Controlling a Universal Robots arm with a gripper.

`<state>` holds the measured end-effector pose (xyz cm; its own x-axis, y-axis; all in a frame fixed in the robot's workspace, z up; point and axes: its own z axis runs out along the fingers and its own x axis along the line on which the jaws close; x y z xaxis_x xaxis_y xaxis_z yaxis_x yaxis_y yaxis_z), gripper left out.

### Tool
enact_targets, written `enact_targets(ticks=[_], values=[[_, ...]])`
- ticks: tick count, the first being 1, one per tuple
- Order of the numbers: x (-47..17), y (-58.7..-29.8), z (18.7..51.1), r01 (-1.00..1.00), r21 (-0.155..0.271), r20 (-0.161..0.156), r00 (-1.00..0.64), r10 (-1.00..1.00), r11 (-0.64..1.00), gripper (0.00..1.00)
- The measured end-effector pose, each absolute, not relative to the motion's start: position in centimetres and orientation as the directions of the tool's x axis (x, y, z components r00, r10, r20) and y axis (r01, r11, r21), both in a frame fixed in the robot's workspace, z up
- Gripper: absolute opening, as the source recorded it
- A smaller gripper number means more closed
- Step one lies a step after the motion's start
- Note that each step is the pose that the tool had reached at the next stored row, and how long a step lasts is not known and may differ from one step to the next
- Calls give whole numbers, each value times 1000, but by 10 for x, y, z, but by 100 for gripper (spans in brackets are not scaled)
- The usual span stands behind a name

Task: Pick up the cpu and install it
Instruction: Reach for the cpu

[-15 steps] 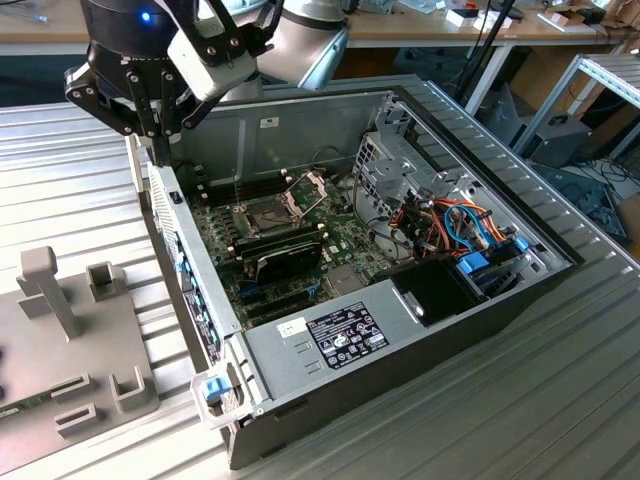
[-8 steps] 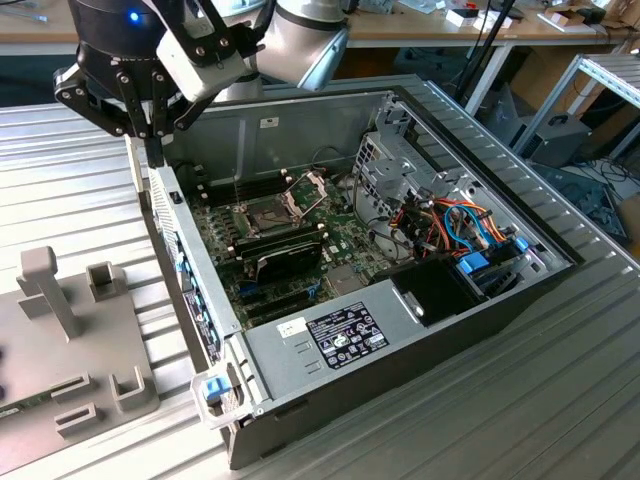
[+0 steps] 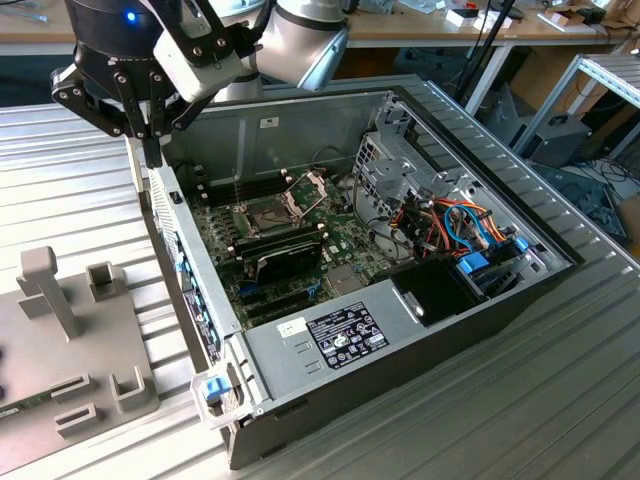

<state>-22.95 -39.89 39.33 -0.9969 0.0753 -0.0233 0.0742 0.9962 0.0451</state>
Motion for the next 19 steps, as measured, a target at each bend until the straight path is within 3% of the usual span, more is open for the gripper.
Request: enact_targets(ticks=[19], values=[[-263, -399, 393, 74, 45, -23, -997, 75, 996, 11]])
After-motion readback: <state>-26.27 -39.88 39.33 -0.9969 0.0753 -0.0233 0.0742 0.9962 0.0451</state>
